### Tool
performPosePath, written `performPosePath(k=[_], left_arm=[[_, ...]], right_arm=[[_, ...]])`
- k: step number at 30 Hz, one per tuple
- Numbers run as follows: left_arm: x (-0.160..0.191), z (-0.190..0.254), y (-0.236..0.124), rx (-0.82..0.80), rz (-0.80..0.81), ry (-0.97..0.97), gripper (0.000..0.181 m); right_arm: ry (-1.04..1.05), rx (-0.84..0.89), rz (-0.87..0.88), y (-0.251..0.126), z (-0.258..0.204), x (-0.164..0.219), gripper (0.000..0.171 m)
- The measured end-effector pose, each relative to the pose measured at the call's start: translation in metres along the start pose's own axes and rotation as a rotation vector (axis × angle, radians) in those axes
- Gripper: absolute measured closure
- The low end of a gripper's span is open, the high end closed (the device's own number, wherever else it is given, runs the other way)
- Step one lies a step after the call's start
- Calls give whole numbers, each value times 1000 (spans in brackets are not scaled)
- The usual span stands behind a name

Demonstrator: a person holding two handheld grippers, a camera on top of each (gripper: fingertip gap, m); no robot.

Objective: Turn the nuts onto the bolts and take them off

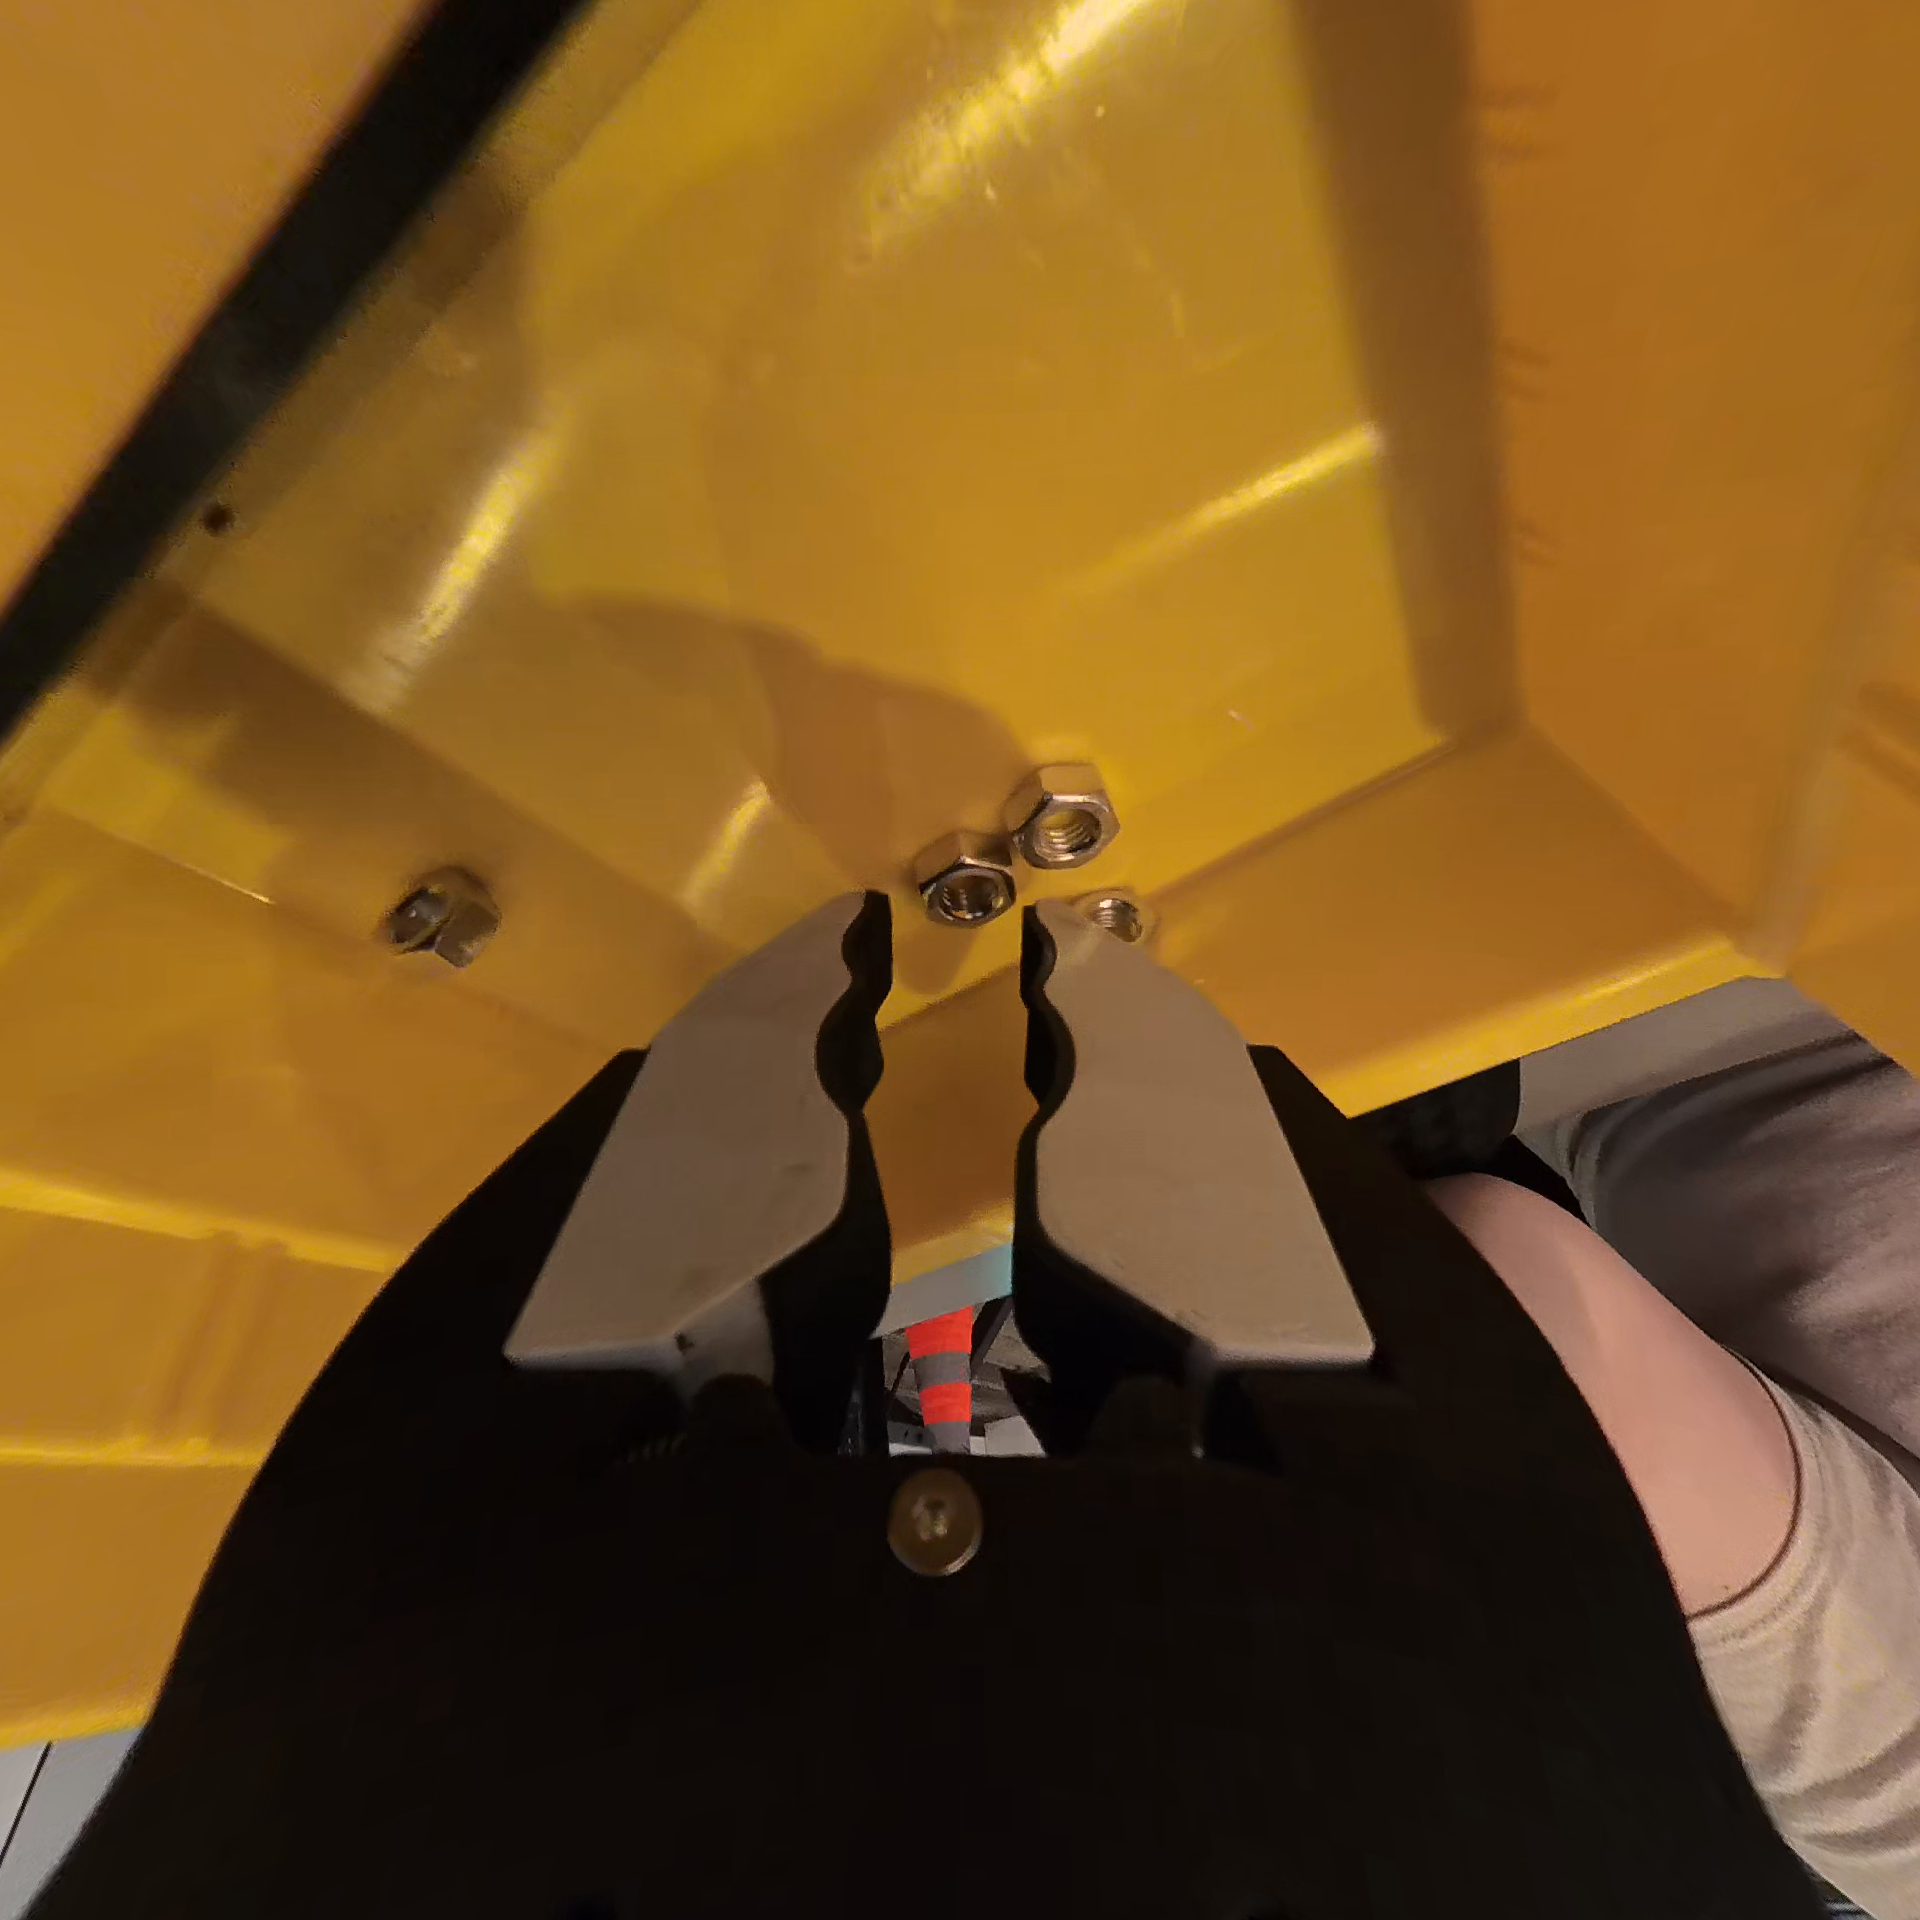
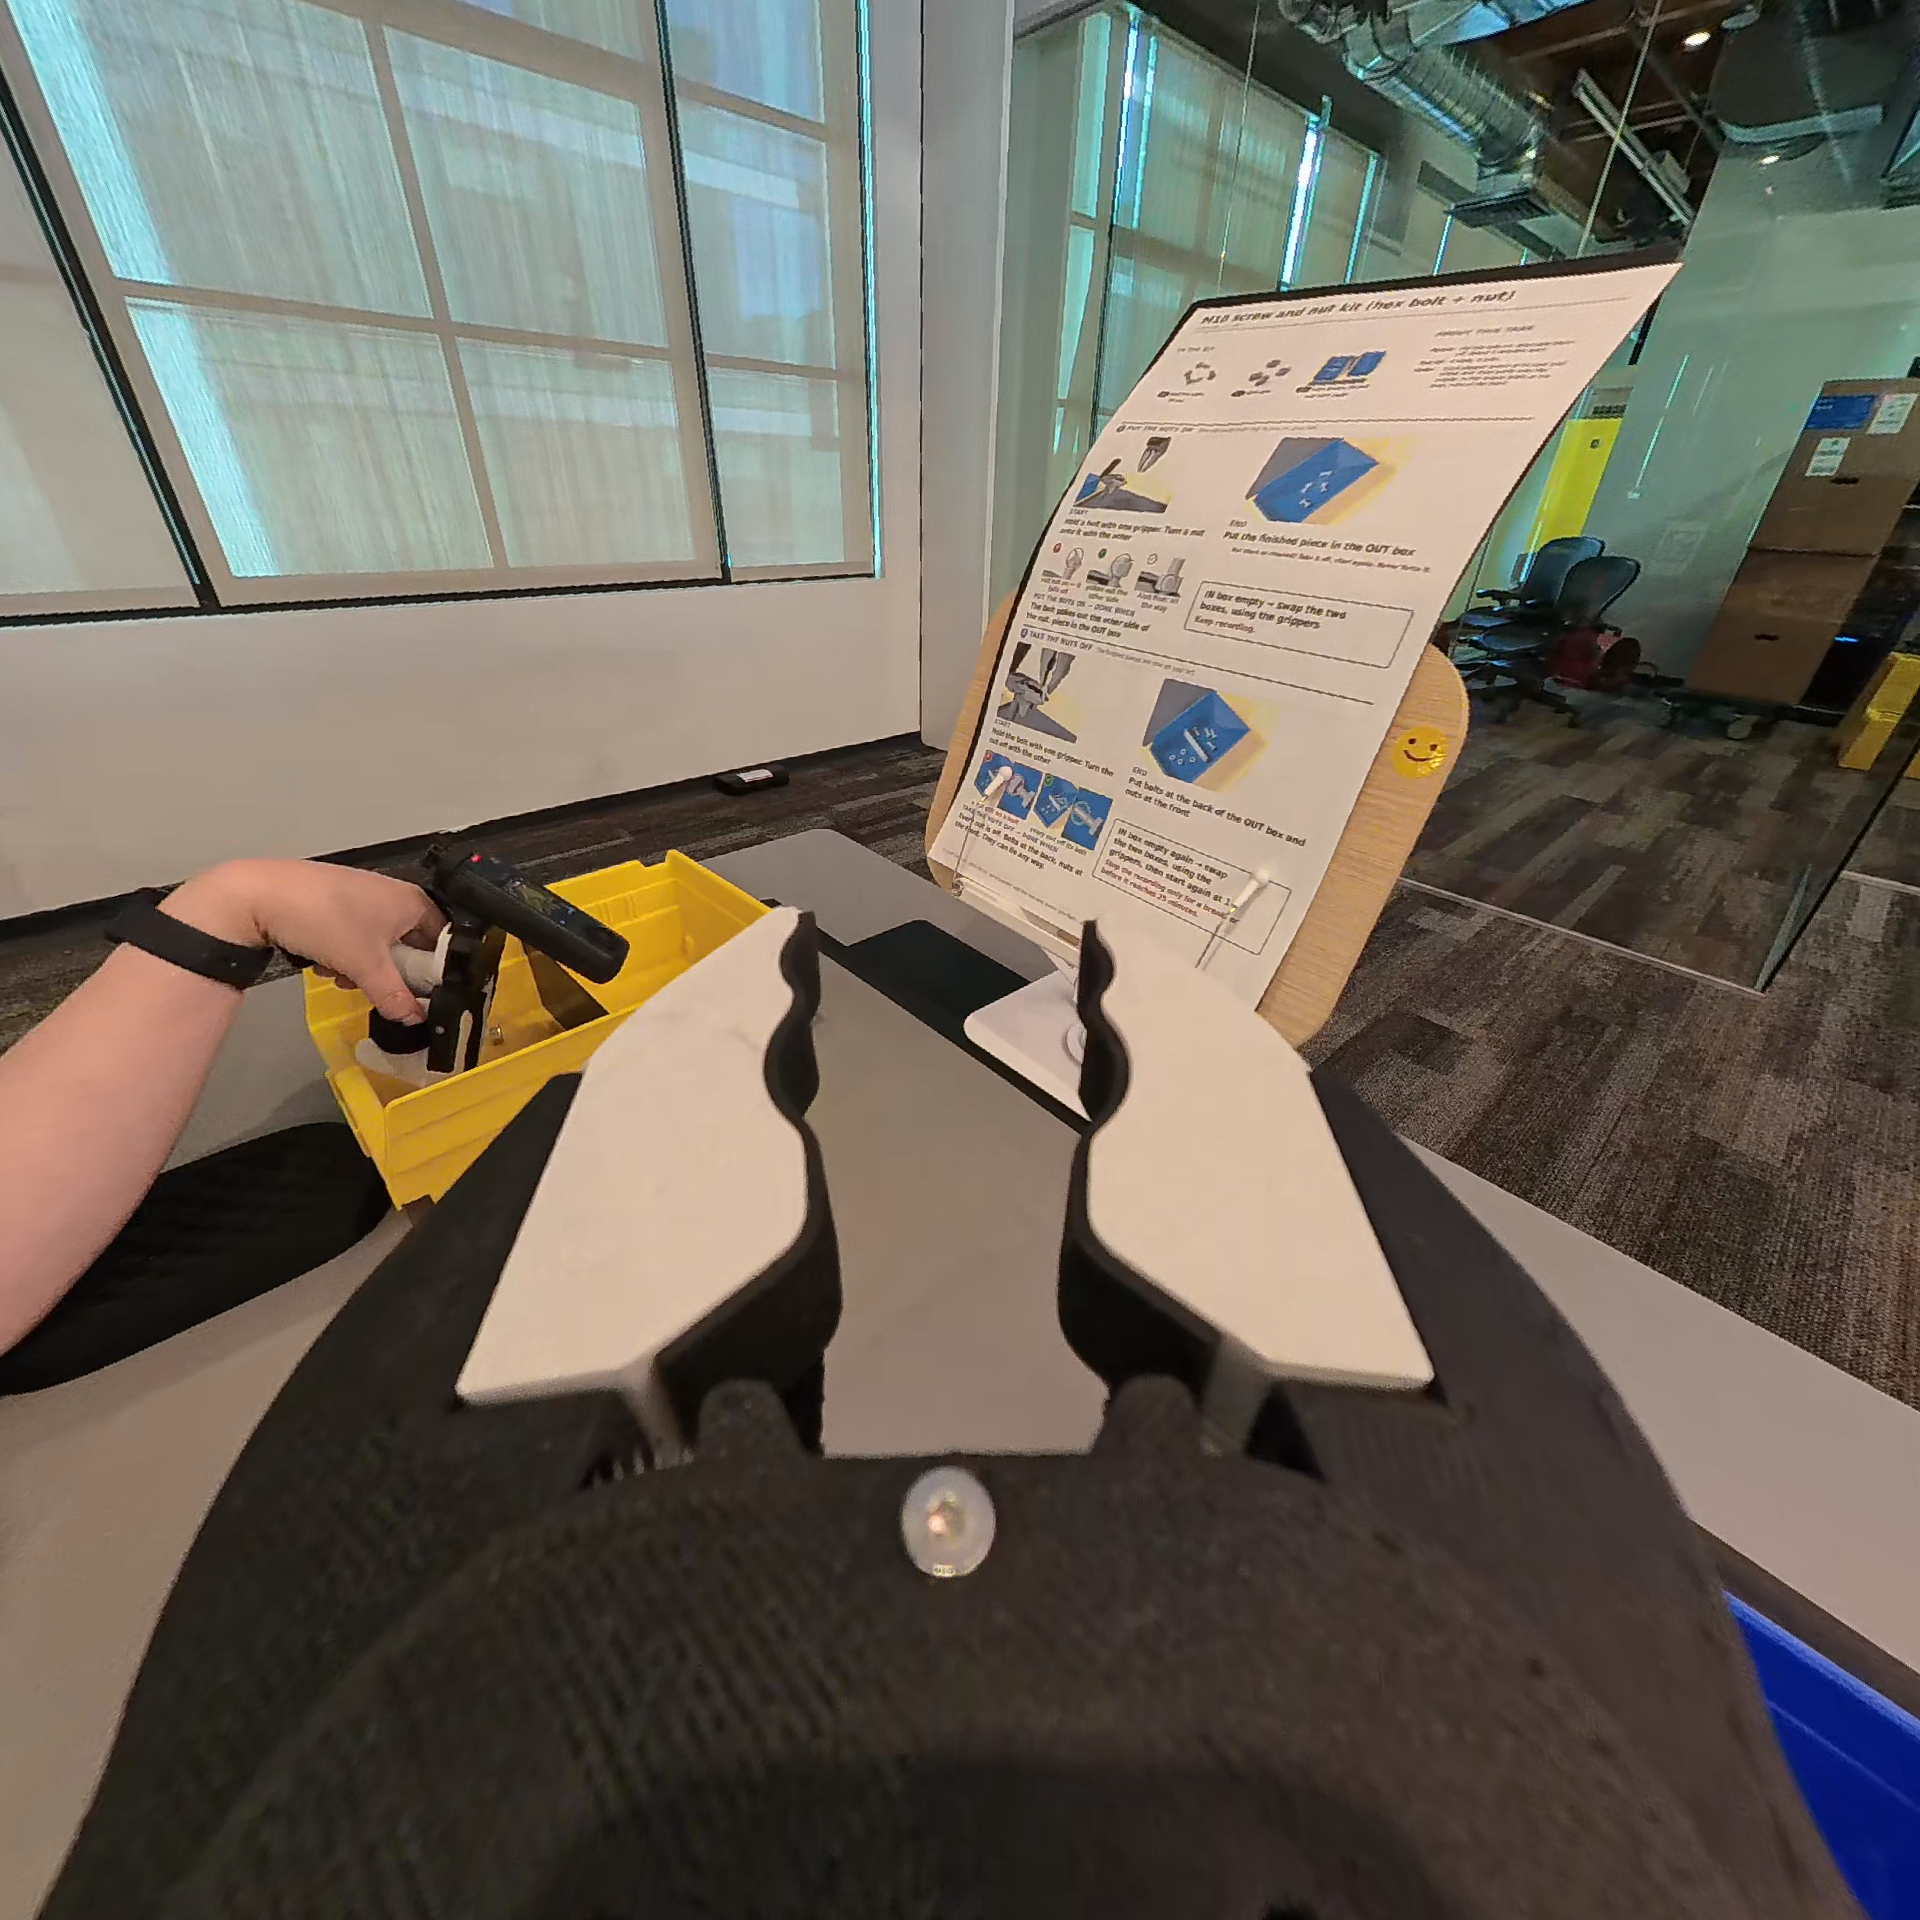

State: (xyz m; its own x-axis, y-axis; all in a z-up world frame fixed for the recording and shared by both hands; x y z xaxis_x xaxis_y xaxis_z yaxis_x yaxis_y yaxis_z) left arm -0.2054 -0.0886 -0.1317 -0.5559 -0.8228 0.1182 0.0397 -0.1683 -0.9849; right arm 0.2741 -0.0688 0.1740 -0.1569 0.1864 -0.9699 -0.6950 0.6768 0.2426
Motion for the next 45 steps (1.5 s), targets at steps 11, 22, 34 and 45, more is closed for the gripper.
performPosePath(k=[11,22,34,45], left_arm=[[-1,-1,3,1,-12,26,164],[2,-12,-3,-79,-4,39,164],[-3,58,-97,-68,434,153,164],[-150,267,-58,-28,656,751,164]], right_arm=[[-7,0,-25,3,0,5,122],[-17,-6,-51,8,-2,10,123],[-28,3,-67,10,-3,13,122],[-75,-12,-137,18,-10,25,122]])
Point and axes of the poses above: each gripper's, where its closed fingertips meet, y out along the fingers, x out of its underside, z = x × y across the jaws, the point moved 2 cm from there along -y, back along the fingers, and after that the axes turned 11 degrees about z, right-handed, at the moved point
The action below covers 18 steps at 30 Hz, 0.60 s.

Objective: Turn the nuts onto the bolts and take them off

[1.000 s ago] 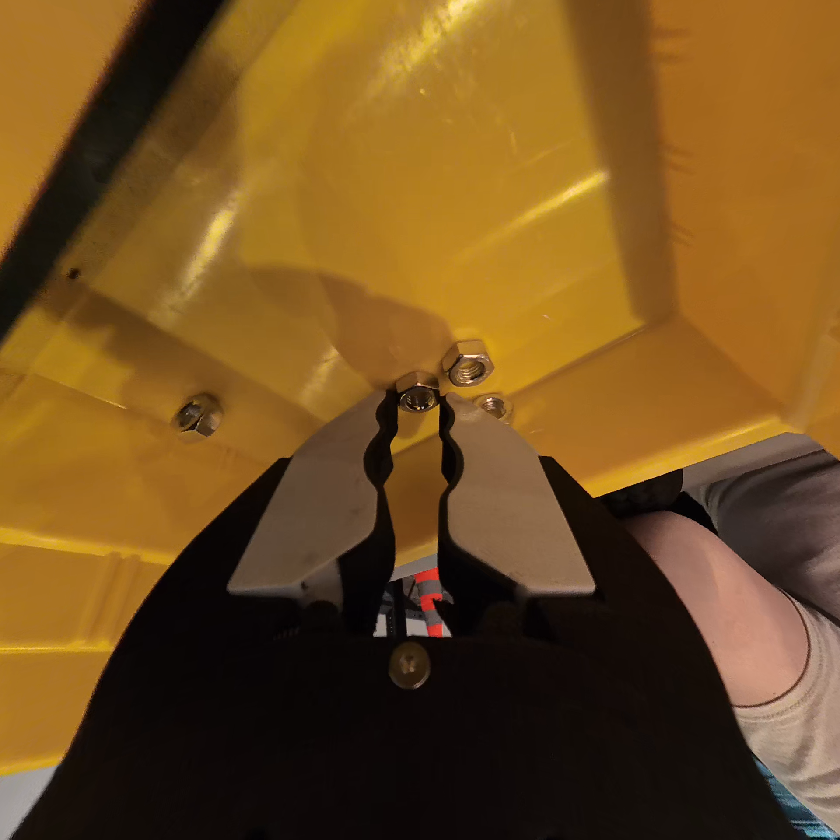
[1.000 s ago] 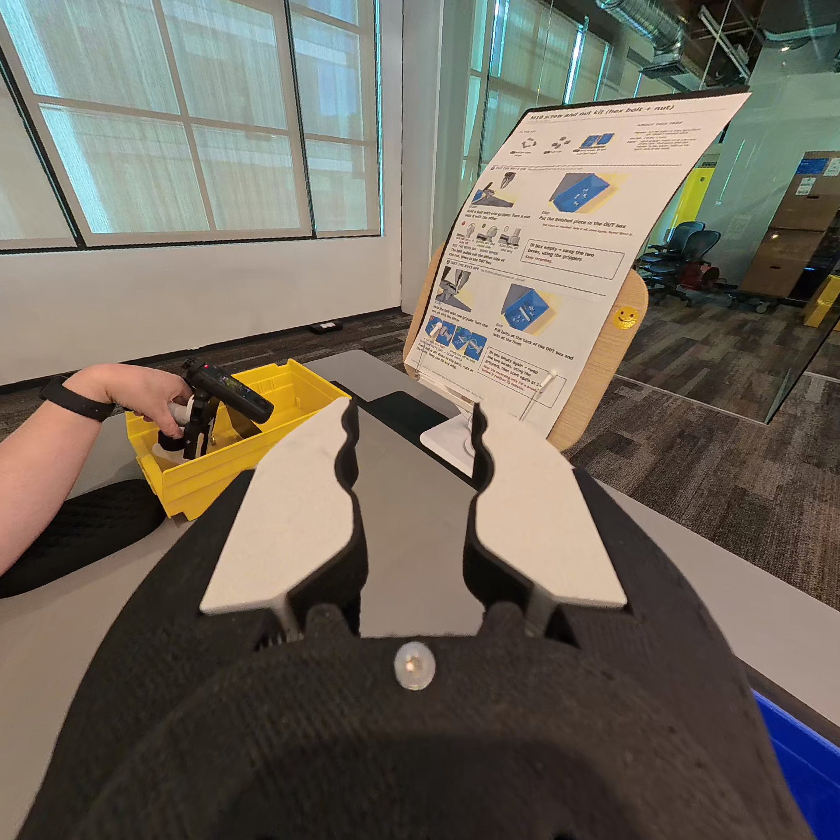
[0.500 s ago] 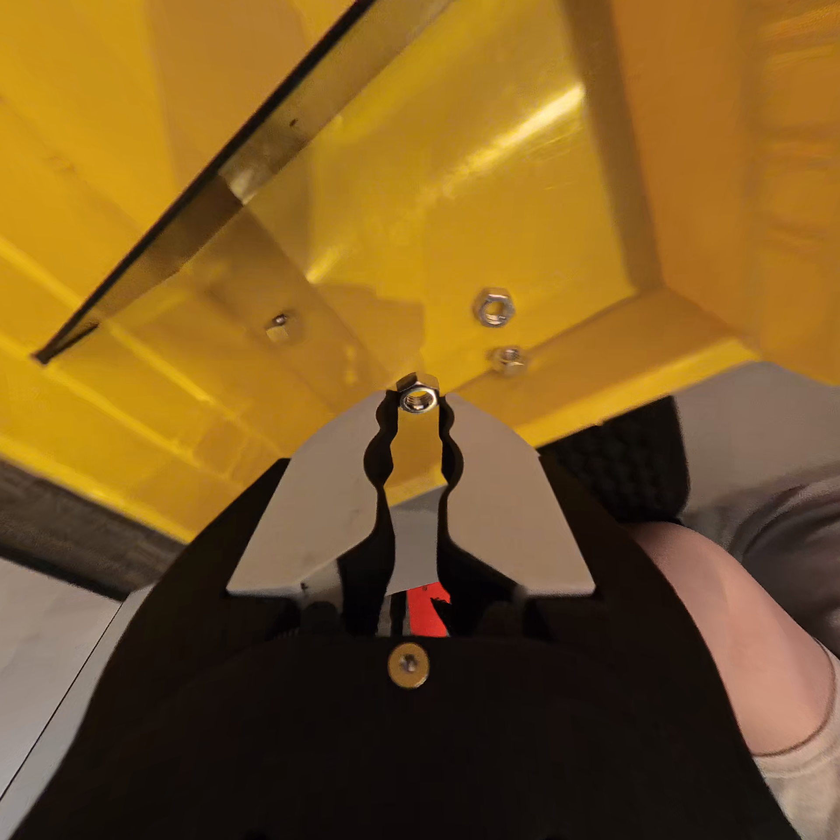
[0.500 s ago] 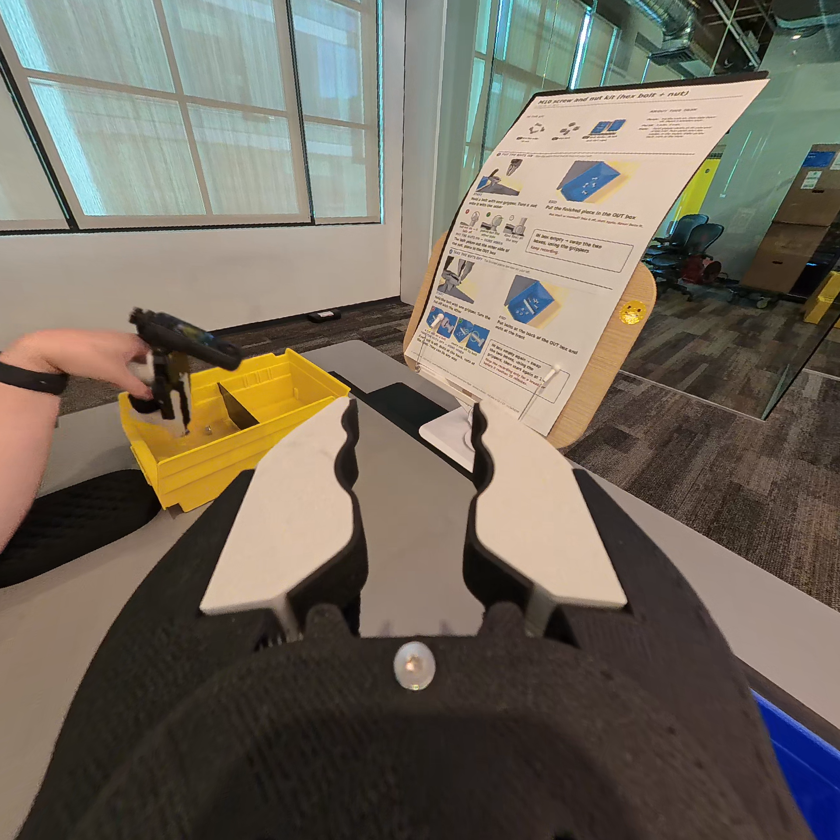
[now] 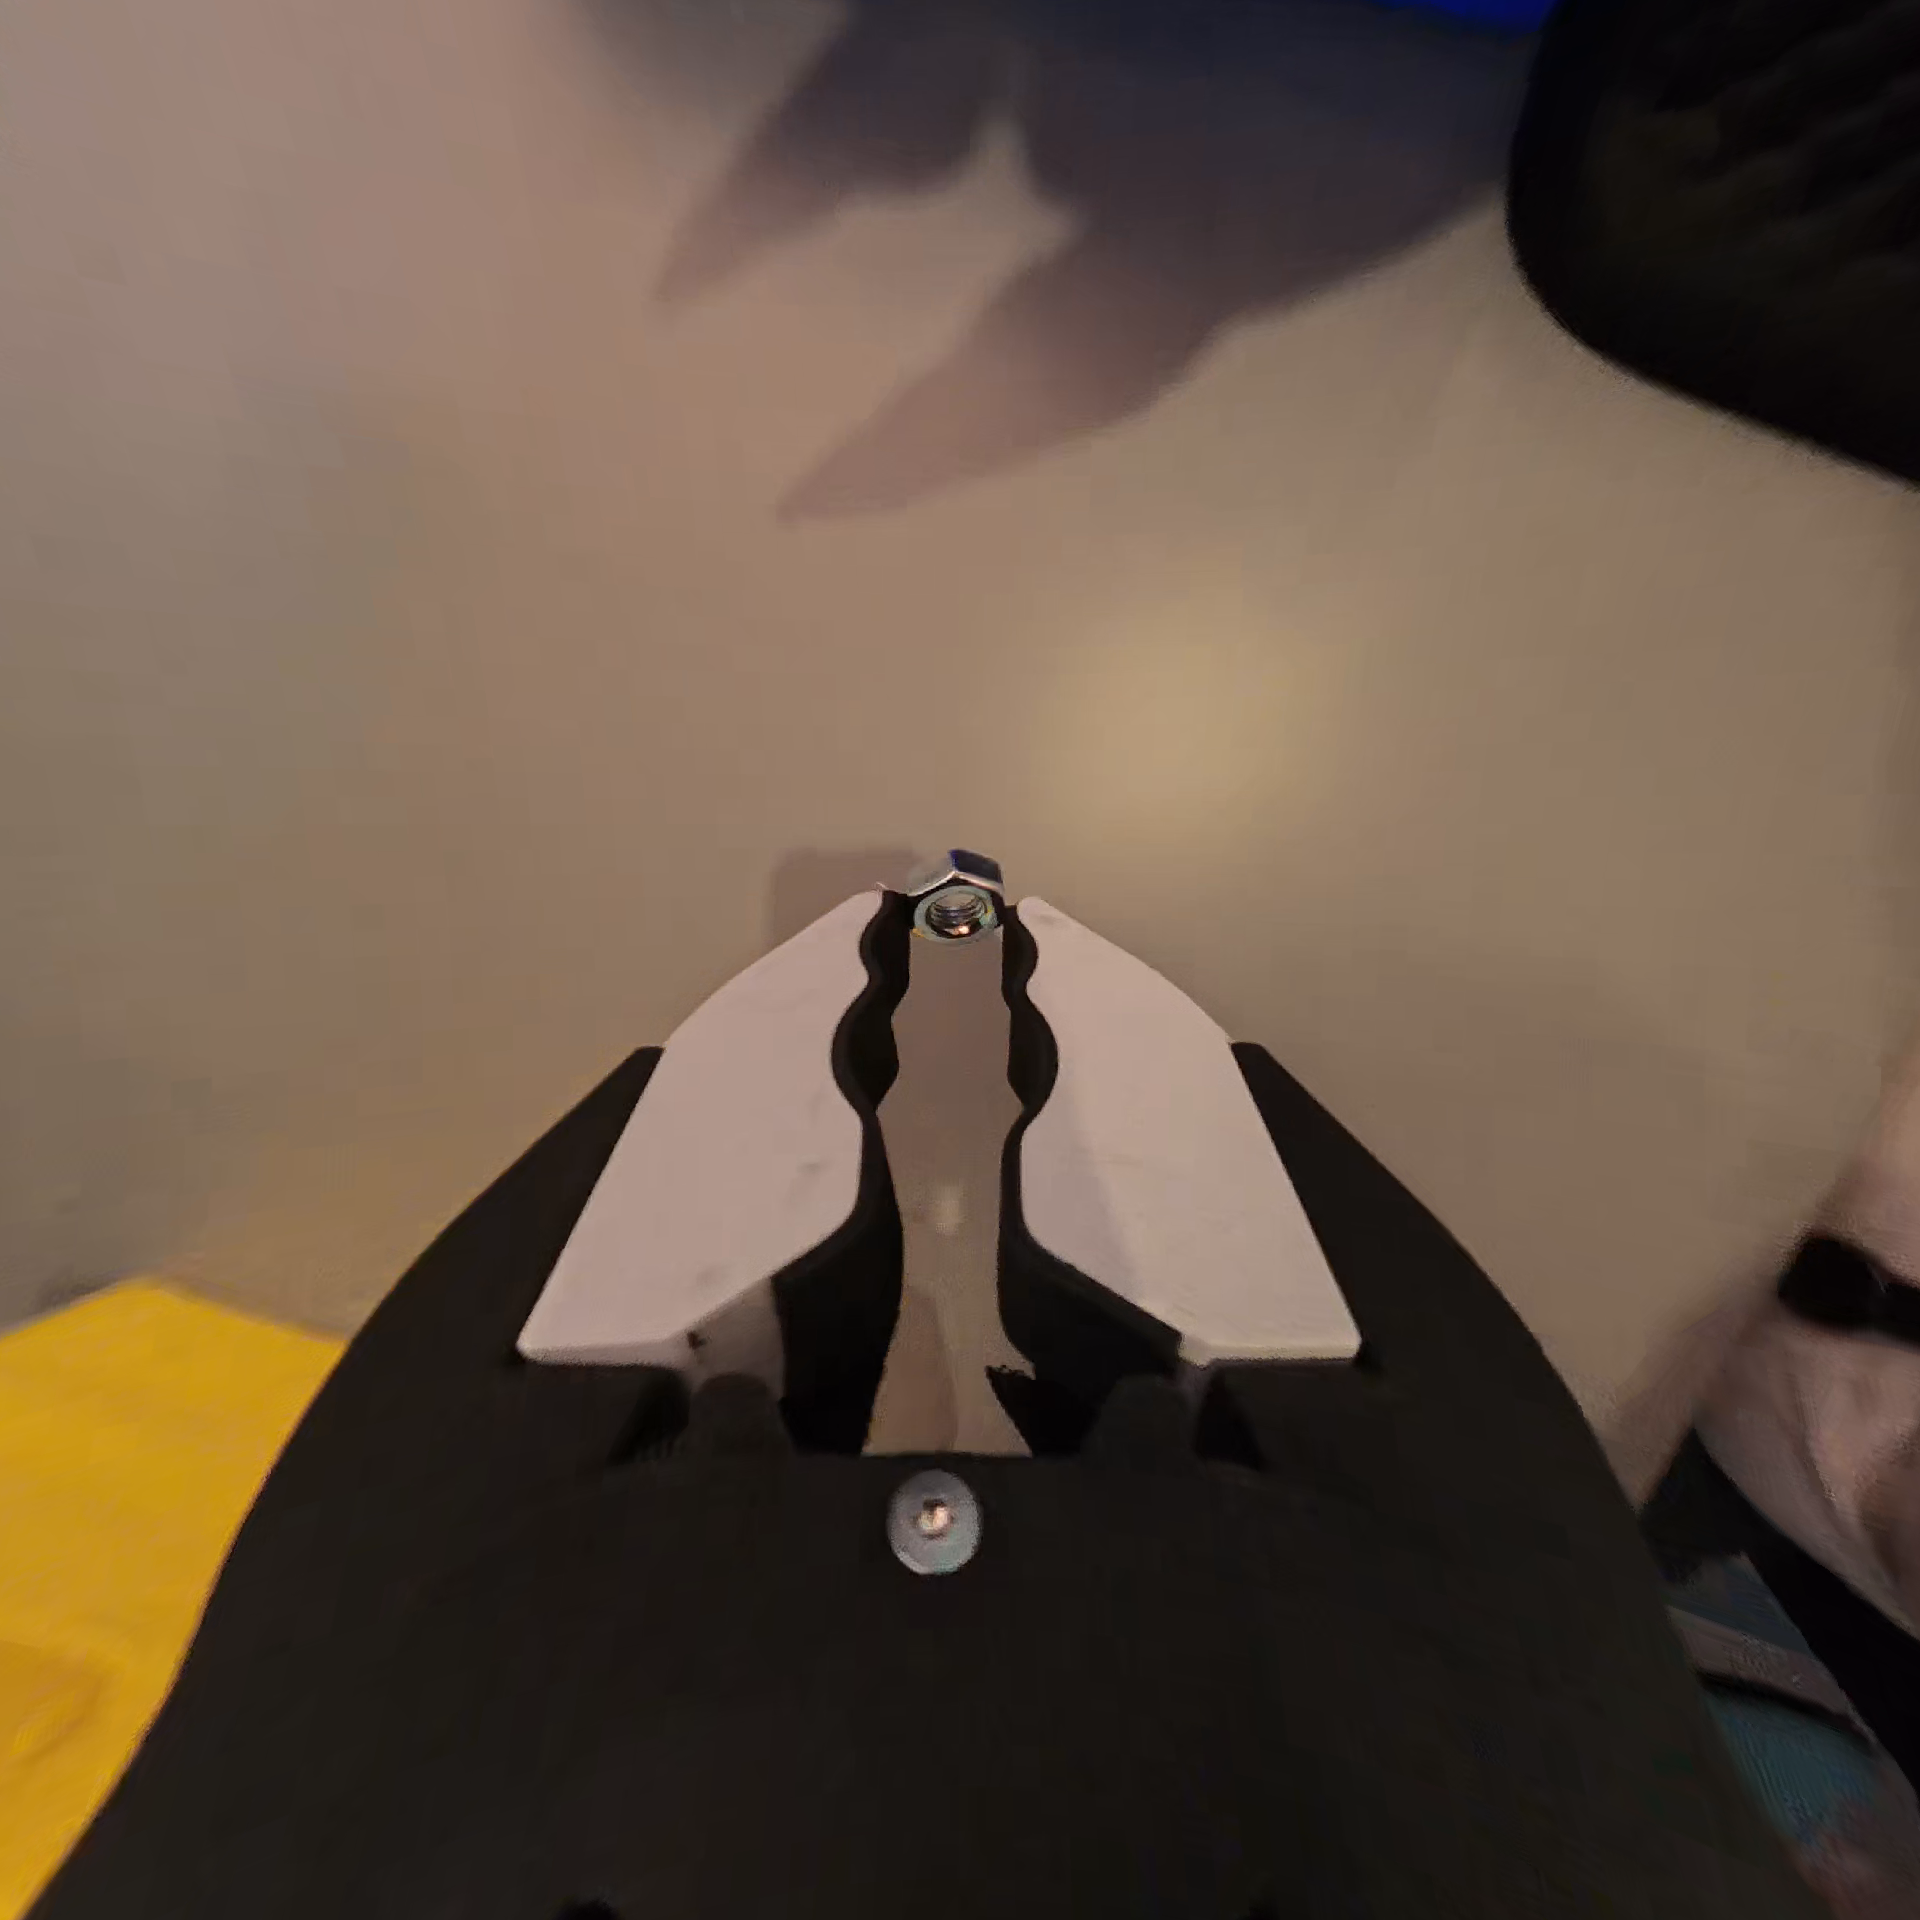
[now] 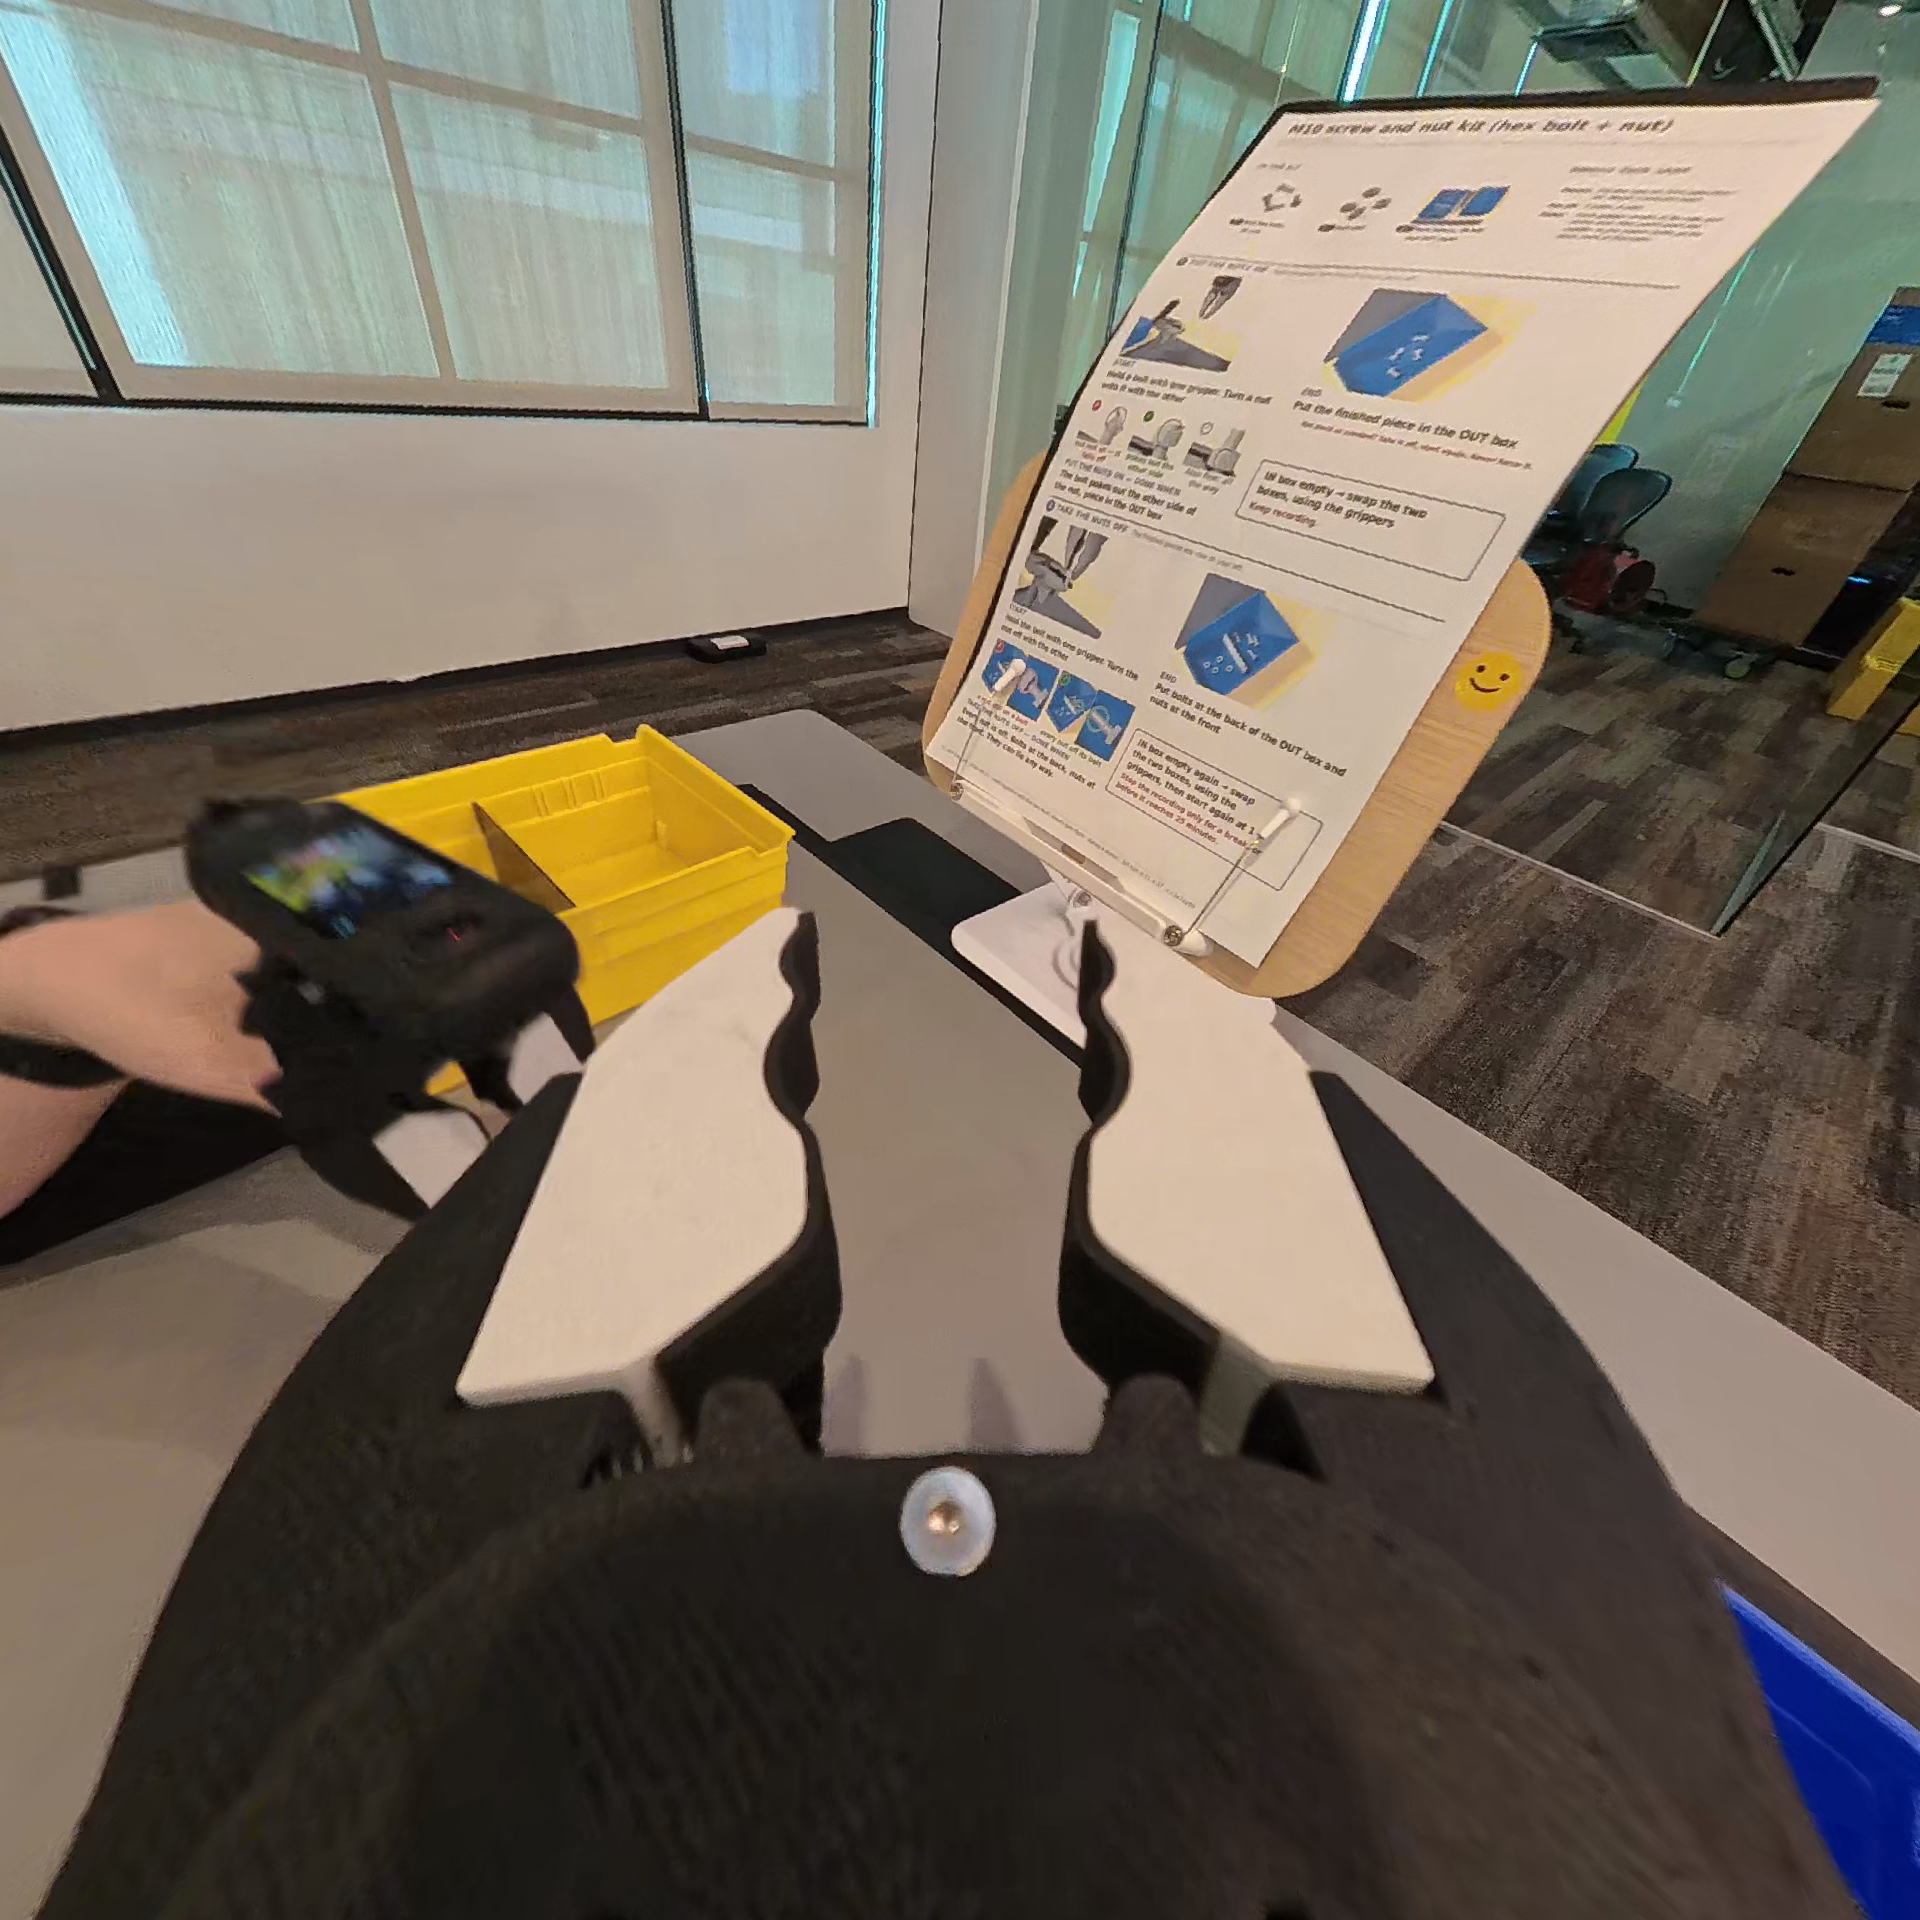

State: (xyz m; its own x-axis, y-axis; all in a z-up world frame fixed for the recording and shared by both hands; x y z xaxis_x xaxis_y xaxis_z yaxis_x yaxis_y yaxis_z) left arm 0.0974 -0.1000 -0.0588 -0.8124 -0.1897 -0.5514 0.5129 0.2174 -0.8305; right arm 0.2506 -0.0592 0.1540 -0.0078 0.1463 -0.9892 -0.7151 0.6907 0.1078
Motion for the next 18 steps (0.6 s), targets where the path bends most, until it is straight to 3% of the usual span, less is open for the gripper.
performPosePath(k=[3,7,18], left_arm=[[2,4,43,46,-25,-9,164],[13,6,71,57,-78,-11,164],[18,9,82,73,-114,8,164]], right_arm=[[-30,26,-21,-5,4,1,122],[-55,54,-23,-15,7,-5,122],[-67,46,-11,-22,5,-11,121]])
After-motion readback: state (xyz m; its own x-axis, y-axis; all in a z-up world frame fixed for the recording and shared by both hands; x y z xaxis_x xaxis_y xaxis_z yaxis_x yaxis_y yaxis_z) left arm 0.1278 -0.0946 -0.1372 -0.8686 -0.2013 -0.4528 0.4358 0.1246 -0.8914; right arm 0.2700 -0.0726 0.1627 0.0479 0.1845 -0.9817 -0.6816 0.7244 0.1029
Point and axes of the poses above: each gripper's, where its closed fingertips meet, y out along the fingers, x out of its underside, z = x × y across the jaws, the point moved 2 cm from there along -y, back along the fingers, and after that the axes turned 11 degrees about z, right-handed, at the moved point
